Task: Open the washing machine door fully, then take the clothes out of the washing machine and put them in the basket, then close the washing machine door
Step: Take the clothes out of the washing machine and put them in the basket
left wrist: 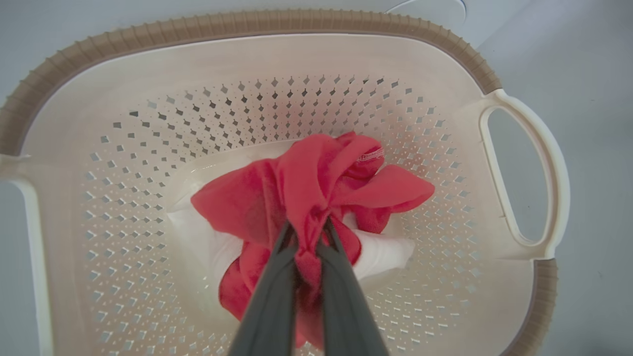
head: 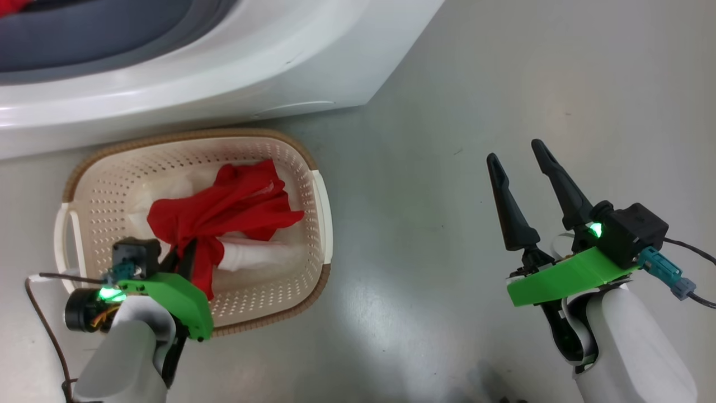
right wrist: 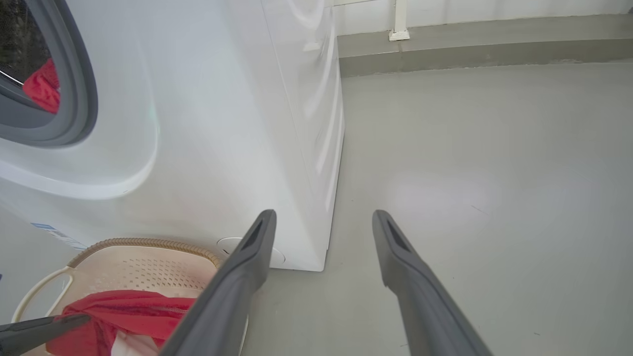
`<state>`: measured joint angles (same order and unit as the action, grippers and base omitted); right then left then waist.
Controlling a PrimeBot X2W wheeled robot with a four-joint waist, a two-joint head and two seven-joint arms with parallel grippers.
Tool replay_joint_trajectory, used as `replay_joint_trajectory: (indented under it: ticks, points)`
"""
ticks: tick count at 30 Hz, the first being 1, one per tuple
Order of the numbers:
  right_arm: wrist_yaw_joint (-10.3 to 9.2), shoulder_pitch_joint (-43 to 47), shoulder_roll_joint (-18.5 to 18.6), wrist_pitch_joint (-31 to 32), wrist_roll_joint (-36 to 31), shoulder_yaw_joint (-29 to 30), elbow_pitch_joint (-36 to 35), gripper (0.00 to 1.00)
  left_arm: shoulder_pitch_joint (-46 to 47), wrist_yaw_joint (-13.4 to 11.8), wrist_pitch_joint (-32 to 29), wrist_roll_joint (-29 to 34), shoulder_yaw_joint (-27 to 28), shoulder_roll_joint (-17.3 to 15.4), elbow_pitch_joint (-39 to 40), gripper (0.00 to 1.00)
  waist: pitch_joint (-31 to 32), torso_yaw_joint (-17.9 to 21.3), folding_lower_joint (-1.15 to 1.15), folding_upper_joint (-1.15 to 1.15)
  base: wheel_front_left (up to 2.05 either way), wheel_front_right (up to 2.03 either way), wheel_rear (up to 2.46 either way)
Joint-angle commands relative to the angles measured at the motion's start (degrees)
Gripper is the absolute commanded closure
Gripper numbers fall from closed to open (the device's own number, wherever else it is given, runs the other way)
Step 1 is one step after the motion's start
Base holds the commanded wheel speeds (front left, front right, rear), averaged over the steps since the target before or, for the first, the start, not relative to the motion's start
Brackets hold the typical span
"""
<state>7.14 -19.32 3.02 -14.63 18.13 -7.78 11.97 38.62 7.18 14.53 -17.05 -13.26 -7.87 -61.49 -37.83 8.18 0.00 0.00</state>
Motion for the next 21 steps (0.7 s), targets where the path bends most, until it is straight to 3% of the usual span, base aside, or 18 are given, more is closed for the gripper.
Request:
replay_joint_trajectory:
  ticks: [1,2,4,21]
  points:
    - [0.35,-0.21,-0.14,-0.37,-0.03,-1.03,-1.42,0.0,0.18,0.31,0.47,-1.06,0.68,-1.86,-0.52,0.37,-0.66,-0.03,0.0,0.0,0.0,0.0,0.0]
    - [0.35,-0.27,-0.14,-0.37,-0.08,-1.03,-1.4,0.0,0.56,0.31,0.47,-1.35,0.43,-1.92,-0.88,0.21,-0.73,-0.08,0.0,0.0,0.0,0.0,0.0]
    - [0.35,-0.41,-0.14,-0.37,-0.17,-1.02,-1.25,0.0,1.07,0.31,0.47,-1.95,0.11,-1.99,-1.41,0.0,-0.68,-0.16,0.0,0.0,0.0,0.0,0.0]
    - [0.35,0.65,-0.14,-0.37,-0.17,-0.9,0.4,0.0,-1.73,0.31,0.47,-5.66,-0.66,-2.06,1.87,0.0,5.46,-1.32,0.0,0.0,0.0,0.0,0.0]
